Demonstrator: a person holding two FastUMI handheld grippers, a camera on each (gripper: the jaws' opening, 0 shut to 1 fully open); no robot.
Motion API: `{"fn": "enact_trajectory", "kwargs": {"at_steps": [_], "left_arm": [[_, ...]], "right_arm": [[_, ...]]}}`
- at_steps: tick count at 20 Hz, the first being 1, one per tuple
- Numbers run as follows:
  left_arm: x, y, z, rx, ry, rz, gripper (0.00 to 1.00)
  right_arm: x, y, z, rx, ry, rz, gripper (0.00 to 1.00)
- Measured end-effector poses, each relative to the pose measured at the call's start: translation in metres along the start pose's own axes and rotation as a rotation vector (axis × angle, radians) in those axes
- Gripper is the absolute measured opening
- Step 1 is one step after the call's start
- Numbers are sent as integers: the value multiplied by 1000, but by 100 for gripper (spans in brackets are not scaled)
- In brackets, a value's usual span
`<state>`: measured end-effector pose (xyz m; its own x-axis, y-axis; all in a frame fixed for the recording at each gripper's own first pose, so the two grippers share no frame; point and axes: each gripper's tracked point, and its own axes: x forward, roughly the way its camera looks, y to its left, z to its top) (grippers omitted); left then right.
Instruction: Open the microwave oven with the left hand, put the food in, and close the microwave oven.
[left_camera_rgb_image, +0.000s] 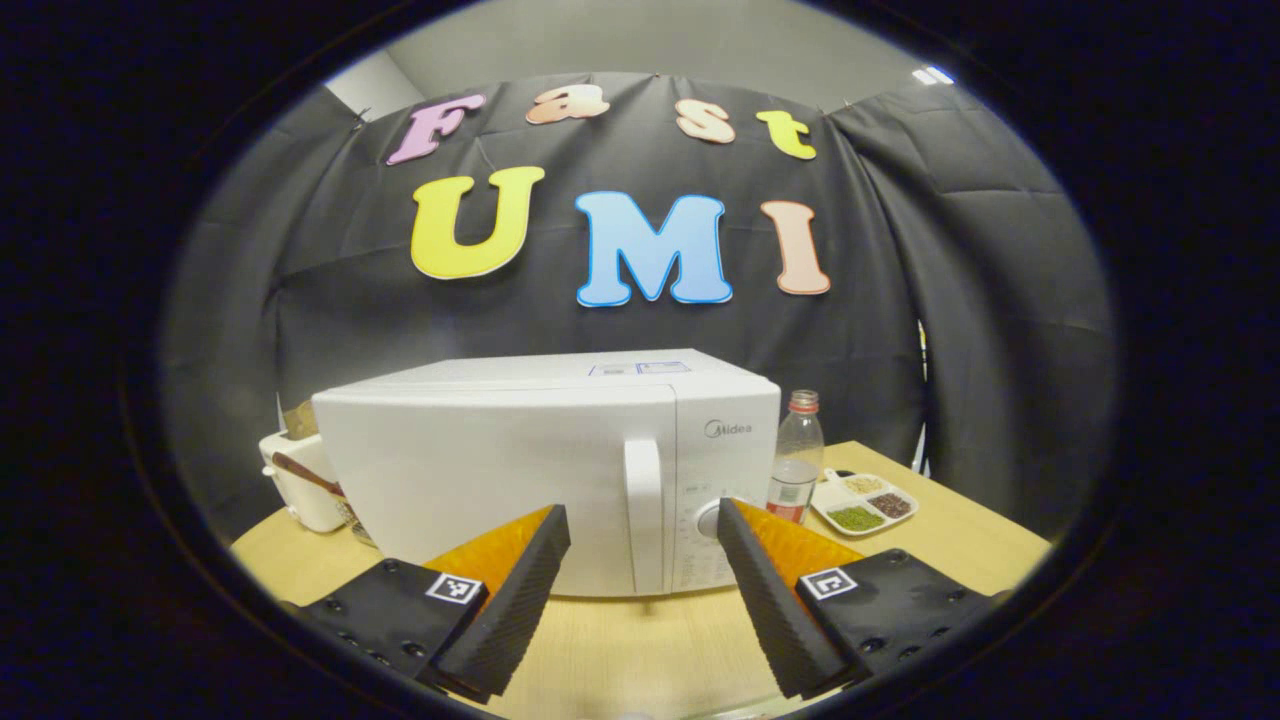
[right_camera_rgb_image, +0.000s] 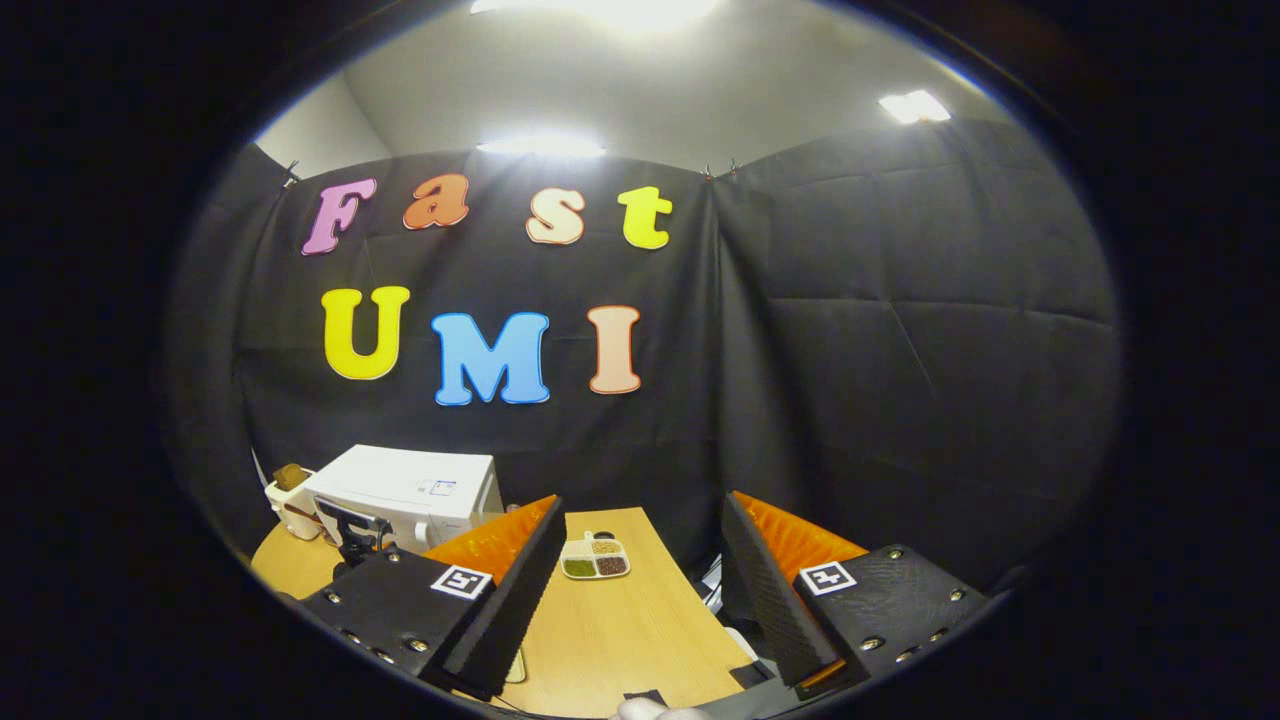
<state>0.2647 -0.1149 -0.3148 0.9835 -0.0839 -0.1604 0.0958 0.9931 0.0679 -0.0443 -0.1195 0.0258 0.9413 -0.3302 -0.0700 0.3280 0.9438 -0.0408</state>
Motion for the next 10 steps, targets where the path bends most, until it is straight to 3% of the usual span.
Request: {"fn": "enact_trajectory", "kwargs": {"at_steps": [8, 10], "left_arm": [[41, -2, -18, -7, 15, -3, 100], [44, -6, -19, -10, 16, -15, 92]], "right_arm": [[14, -2, -21, -44, 60, -27, 95], [18, -1, -22, -52, 60, -25, 95]]}}
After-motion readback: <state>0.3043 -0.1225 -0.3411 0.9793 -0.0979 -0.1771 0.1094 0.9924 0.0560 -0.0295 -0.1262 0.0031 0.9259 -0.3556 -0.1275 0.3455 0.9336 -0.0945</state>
